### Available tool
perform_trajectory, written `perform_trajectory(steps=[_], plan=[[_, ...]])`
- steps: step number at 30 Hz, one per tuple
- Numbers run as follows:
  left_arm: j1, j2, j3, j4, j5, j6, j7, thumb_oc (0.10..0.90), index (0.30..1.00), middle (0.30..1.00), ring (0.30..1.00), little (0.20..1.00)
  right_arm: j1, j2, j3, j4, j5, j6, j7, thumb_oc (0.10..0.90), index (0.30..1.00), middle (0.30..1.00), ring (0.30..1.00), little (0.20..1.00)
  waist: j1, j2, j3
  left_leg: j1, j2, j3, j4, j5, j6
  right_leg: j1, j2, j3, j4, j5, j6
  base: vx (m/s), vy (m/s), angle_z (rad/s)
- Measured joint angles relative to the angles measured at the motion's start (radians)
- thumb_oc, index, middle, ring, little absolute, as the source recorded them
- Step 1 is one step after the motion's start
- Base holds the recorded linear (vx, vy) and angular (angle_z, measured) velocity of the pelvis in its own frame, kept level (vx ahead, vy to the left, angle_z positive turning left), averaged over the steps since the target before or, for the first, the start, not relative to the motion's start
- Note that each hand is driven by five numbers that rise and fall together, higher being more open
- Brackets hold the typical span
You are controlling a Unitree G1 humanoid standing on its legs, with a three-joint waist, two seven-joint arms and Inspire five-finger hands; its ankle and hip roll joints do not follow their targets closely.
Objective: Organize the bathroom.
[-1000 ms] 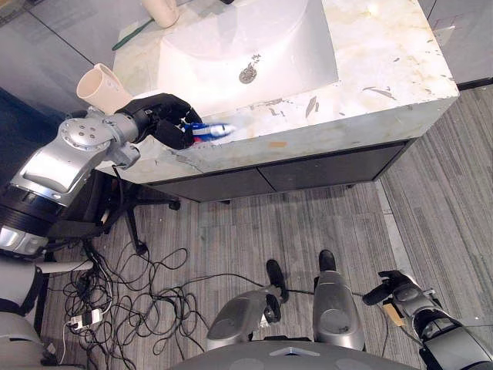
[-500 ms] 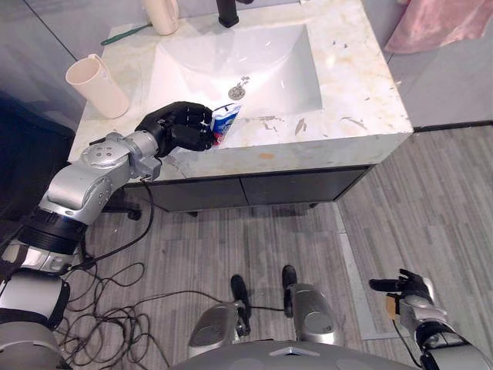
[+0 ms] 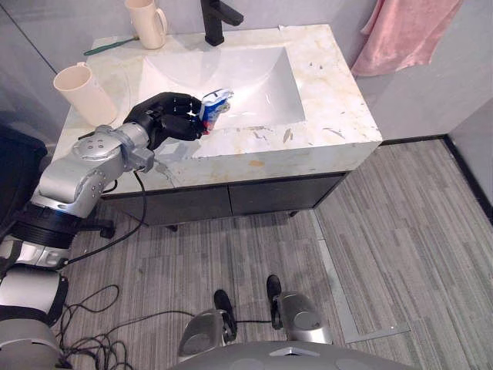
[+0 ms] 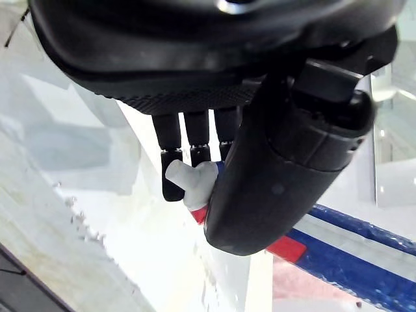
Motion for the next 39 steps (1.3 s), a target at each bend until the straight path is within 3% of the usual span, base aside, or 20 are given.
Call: perform_trajectory(steps=[1,4,6,7,9,12,17,21,25,30,39], plan=[[-0.020,0.005,-0.002,0.035,-0.005,0.012,0.016,0.400,0.300,0.300,0.300,0.300,-0.098,-0.017,0.029,-0.054,0.001,0.011,0.021,0.800,0.900,0.900,0.900,0.900,0.000,0.002,-0.001,0.020,-0.009,0.004,-0.031,0.015,0.008,0.027,-0.002,0.003,-0.050,0.031,0.013,0.01,0.020,-0.04],[-0.034,0.007,-0.003,0.057,-0.036,0.021,0.020,0.400,0.300,0.300,0.300,0.300,-0.175,-0.041,0.086,-0.098,-0.001,0.012,0.052,0.800,0.900,0.900,0.900,0.900,-0.001,0.015,-0.009,0.032,-0.016,0.007,-0.056,0.030,0.013,0.036,-0.005,0.003,-0.075,0.044,0.015,0.03,0.047,0.01],[-0.042,0.012,-0.005,0.089,-0.075,0.022,0.015,0.400,0.300,0.300,0.300,0.300,-0.312,-0.069,0.211,-0.139,0.005,0.049,0.129,0.800,0.900,0.900,0.900,0.900,0.010,0.039,-0.020,0.055,-0.022,0.009,-0.092,0.044,0.015,0.057,-0.008,-0.003,-0.102,0.053,0.017,0.03,0.046,0.03],[-0.042,0.012,-0.005,0.089,-0.075,0.022,0.015,0.400,0.300,0.300,0.300,0.300,-0.312,-0.069,0.211,-0.139,0.005,0.049,0.129,0.800,0.900,0.900,0.900,0.900,0.010,0.039,-0.020,0.055,-0.022,0.009,-0.092,0.044,0.015,0.057,-0.008,-0.003,-0.102,0.053,0.017,0.00,0.000,0.00],[-0.075,0.011,-0.015,0.123,-0.089,0.020,0.007,0.400,0.300,0.300,0.300,0.300,-0.452,-0.109,0.413,-0.241,0.011,0.052,0.286,0.800,0.900,0.900,0.900,0.900,0.015,0.062,-0.032,0.069,-0.025,0.009,-0.122,0.059,0.021,0.068,-0.006,-0.006,-0.123,0.054,0.018,0.04,0.020,0.01],[-0.092,-0.005,-0.015,0.123,-0.117,0.019,-0.005,0.400,0.300,0.300,0.300,0.300,-0.502,-0.098,0.509,-0.276,0.045,0.056,0.390,0.800,0.900,0.900,0.900,0.900,0.042,0.062,-0.032,0.088,-0.022,0.008,-0.132,0.060,0.022,0.094,0.001,-0.008,-0.148,0.057,0.016,0.05,0.003,0.02],[-0.104,-0.023,-0.027,0.140,-0.118,0.018,-0.025,0.400,0.300,0.300,0.300,0.300,-0.642,-0.052,0.661,-0.244,0.142,0.130,0.471,0.800,0.900,0.900,0.900,0.900,0.062,0.062,-0.032,0.115,-0.022,-0.001,-0.149,0.060,0.021,0.142,0.005,-0.023,-0.198,0.067,0.014,0.05,-0.017,0.05],[-0.118,-0.044,-0.029,0.178,-0.121,0.017,-0.032,0.400,0.300,0.300,0.300,0.300,-0.766,-0.021,0.728,-0.194,0.290,0.193,0.490,0.800,0.900,0.900,0.900,0.900,0.074,0.061,-0.032,0.126,-0.020,-0.011,-0.155,0.060,0.021,0.166,0.009,-0.031,-0.217,0.068,0.013,0.06,-0.034,0.08],[-0.131,-0.060,-0.029,0.193,-0.153,0.018,-0.043,0.400,0.300,0.300,0.300,0.300,-0.828,-0.009,0.730,-0.194,0.401,0.208,0.510,0.800,0.900,0.900,0.900,0.900,0.095,0.059,-0.030,0.127,-0.013,-0.019,-0.155,0.061,0.021,0.170,0.016,-0.034,-0.217,0.067,0.013,0.05,-0.029,0.05],[-0.142,-0.088,-0.029,0.197,-0.162,0.019,-0.050,0.400,0.300,0.300,0.300,0.300,-0.879,0.086,0.736,-0.206,0.521,0.225,0.517,0.800,0.900,0.900,0.900,0.900,0.099,0.042,-0.031,0.141,-0.010,-0.030,-0.160,0.064,0.016,0.185,0.020,-0.033,-0.218,0.066,0.012,0.03,-0.013,0.04],[-0.155,-0.184,-0.065,0.196,-0.194,0.021,-0.029,0.400,0.300,0.300,0.300,0.300,-0.884,0.205,0.768,-0.289,0.629,0.279,0.503,0.800,0.900,0.900,0.900,0.900,0.100,0.026,-0.034,0.150,-0.011,-0.037,-0.167,0.071,0.012,0.194,0.019,-0.038,-0.218,0.067,0.011,0.01,0.004,0.02]])
